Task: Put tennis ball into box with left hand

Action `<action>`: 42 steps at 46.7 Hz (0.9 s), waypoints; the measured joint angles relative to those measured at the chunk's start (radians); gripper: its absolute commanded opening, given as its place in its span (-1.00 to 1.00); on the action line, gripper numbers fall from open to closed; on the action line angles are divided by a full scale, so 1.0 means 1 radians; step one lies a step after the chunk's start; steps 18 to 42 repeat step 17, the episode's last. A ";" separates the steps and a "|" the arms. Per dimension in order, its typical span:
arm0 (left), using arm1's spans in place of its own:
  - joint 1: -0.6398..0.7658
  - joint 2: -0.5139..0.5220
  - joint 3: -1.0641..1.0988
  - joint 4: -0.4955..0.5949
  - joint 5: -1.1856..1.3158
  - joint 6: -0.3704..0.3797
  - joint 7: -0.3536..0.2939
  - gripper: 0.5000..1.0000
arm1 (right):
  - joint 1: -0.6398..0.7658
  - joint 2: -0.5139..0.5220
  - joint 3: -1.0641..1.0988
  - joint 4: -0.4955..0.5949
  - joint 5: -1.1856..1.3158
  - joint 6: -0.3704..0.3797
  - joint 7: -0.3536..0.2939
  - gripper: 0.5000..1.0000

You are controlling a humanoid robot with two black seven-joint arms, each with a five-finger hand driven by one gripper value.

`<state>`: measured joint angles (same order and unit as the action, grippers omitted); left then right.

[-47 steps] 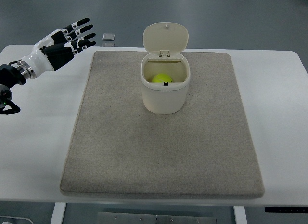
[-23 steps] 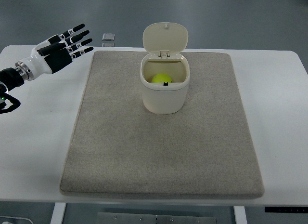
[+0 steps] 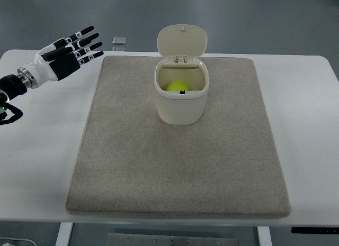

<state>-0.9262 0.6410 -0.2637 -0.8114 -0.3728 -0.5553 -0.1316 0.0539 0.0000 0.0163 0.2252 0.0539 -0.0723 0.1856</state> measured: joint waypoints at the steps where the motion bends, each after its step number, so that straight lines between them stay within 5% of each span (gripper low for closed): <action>1: 0.000 0.000 0.000 0.000 0.000 0.000 0.000 0.99 | 0.000 0.000 0.000 0.001 0.000 0.000 0.000 0.75; 42: 0.001 0.002 -0.012 0.000 -0.001 -0.002 0.000 0.99 | 0.001 0.000 0.005 0.000 0.004 -0.007 0.002 0.75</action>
